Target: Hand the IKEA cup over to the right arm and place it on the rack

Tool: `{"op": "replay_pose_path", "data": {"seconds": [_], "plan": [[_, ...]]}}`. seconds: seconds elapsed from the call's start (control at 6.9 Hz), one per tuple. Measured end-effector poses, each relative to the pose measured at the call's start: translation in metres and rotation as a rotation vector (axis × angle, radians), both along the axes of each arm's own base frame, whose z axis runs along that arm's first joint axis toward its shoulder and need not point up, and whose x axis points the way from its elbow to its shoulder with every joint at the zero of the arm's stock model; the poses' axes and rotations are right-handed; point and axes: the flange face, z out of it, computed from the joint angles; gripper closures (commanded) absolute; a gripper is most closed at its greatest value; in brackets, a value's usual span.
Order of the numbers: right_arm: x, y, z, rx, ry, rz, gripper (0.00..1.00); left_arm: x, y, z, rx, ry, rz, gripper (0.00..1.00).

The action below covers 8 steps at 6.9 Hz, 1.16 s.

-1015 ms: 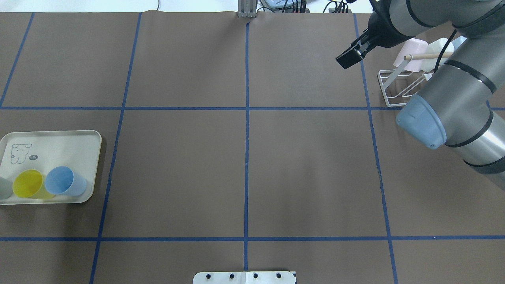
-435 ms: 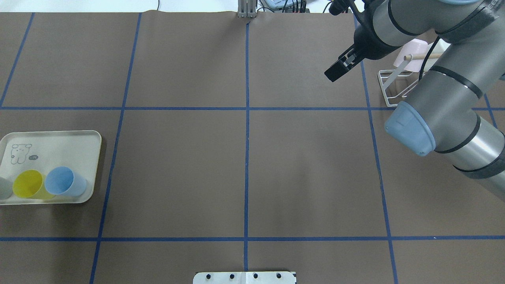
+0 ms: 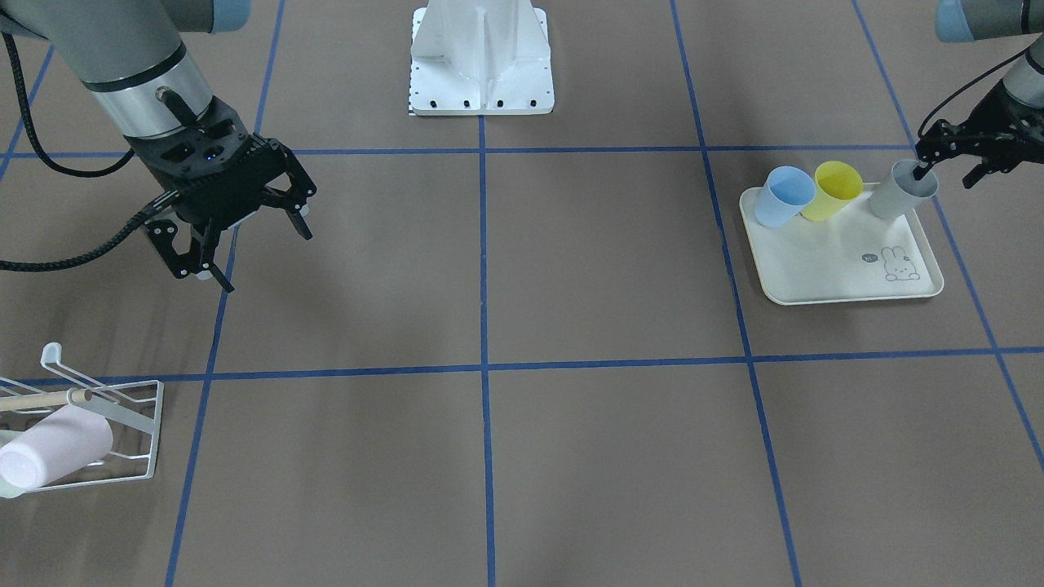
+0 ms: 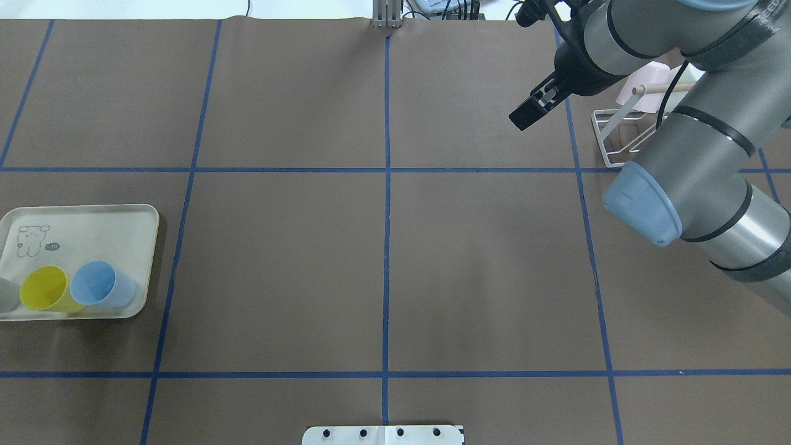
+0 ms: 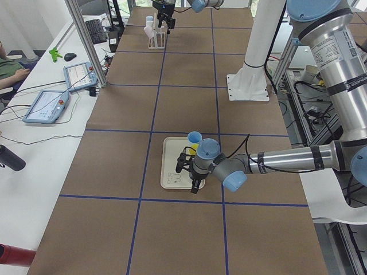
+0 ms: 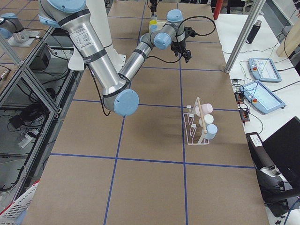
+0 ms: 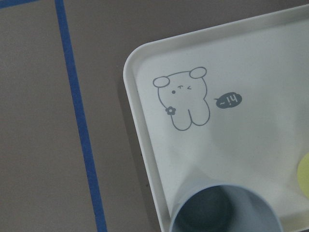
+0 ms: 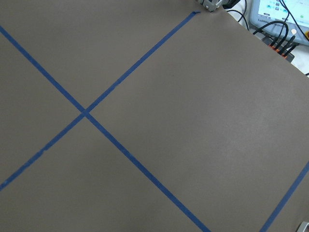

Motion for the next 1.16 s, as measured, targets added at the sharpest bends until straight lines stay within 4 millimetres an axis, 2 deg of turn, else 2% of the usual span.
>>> {"op": "replay_pose_path", "data": {"seconds": [0.58,0.72,1.16], "plan": [[-0.002,0.001,-0.003,0.004,-0.003,-0.004,0.01,0.002,0.001,0.0,0.01,0.021,0.005,0.87],[-0.002,0.001,-0.003,0.005,-0.004,-0.004,0.01,0.002,0.001,0.0,0.011,0.022,0.005,1.0],[-0.002,0.001,-0.003,0.007,-0.004,-0.002,0.01,0.005,-0.003,-0.008,0.018,0.042,0.01,1.0]]}}
